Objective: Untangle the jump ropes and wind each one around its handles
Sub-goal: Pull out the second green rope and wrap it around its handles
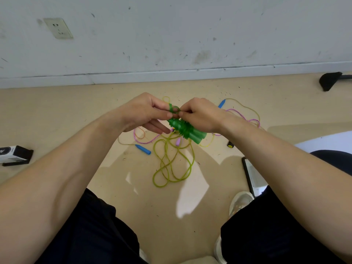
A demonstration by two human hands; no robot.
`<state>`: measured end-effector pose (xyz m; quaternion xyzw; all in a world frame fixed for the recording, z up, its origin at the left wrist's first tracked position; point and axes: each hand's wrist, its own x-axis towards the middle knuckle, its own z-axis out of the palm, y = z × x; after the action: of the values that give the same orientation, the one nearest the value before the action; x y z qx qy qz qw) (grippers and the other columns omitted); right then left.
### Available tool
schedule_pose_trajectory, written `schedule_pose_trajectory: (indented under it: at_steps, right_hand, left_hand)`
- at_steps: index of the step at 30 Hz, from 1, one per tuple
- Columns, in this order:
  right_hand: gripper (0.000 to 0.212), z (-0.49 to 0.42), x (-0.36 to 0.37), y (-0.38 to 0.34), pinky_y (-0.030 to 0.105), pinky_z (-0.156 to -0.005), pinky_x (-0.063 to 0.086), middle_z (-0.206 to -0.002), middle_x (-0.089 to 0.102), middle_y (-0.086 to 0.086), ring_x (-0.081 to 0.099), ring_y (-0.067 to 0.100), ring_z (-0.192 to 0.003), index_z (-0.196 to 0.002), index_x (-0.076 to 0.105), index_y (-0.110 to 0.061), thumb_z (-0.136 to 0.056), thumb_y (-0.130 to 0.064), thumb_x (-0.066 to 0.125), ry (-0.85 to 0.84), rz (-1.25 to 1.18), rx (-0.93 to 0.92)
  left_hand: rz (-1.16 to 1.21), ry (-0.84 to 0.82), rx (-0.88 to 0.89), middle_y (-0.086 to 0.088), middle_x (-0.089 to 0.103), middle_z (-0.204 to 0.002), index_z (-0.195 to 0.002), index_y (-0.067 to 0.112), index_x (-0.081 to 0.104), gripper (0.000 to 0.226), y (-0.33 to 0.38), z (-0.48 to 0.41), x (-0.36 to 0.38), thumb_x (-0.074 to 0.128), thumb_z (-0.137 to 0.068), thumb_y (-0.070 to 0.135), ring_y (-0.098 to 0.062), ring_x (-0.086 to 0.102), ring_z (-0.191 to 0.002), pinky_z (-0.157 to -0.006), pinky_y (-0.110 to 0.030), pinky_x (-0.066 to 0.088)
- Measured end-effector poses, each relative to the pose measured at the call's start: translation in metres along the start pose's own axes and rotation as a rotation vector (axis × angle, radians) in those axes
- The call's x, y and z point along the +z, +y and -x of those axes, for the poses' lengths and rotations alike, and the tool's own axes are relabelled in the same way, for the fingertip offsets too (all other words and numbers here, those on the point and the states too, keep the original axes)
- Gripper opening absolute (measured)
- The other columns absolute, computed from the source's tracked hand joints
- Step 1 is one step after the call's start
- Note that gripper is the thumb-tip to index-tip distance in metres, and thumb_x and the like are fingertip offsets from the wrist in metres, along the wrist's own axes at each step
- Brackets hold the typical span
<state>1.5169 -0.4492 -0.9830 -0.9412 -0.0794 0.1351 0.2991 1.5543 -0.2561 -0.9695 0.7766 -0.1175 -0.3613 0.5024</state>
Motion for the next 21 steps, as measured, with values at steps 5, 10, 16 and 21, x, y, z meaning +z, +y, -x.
schedule_pose_trajectory:
  at_steps: [5,10,16,21]
  right_hand:
    - [0.033,0.000,-0.005,0.008,0.030,-0.061,0.041,-0.065,0.049,0.000,0.043,0.014,-0.059,-0.069,0.064,-0.019,-0.099,-0.023,0.052,-0.018,-0.214,-0.020]
    - [0.024,0.002,-0.014,0.014,0.029,-0.068,0.048,-0.090,0.064,0.002,0.055,0.015,-0.074,-0.105,0.075,-0.032,-0.096,-0.020,0.056,-0.063,-0.463,-0.030]
    - [0.042,0.002,-0.018,0.008,0.042,-0.098,0.054,-0.113,0.069,-0.012,0.063,0.014,-0.112,-0.109,0.074,-0.037,-0.091,-0.008,0.049,-0.073,-0.562,-0.017]
    - [0.028,0.001,-0.016,0.013,0.055,-0.101,0.050,-0.112,0.074,0.004,0.069,0.024,-0.106,-0.117,0.072,-0.019,-0.094,-0.013,0.056,-0.154,-0.674,-0.114]
  left_hand:
    - [0.013,0.073,0.065,0.003,0.078,-0.102,-0.112,0.010,0.075,0.021,0.003,0.000,0.003,0.068,-0.092,0.007,-0.029,0.076,-0.088,-0.068,-0.027,0.061]
    - [-0.019,0.078,0.095,-0.006,0.077,-0.104,-0.111,0.011,0.075,0.021,0.006,0.000,0.001,0.069,-0.091,0.009,-0.027,0.076,-0.088,-0.076,-0.031,0.063]
    - [-0.034,0.022,0.085,0.001,0.078,-0.103,-0.109,0.008,0.075,0.019,0.007,0.001,0.004,0.069,-0.091,0.006,-0.026,0.076,-0.085,-0.068,-0.025,0.060]
    - [-0.069,-0.041,0.073,-0.004,0.077,-0.104,-0.110,0.008,0.075,0.020,0.006,0.002,0.006,0.068,-0.091,0.007,-0.027,0.076,-0.086,-0.069,-0.025,0.060]
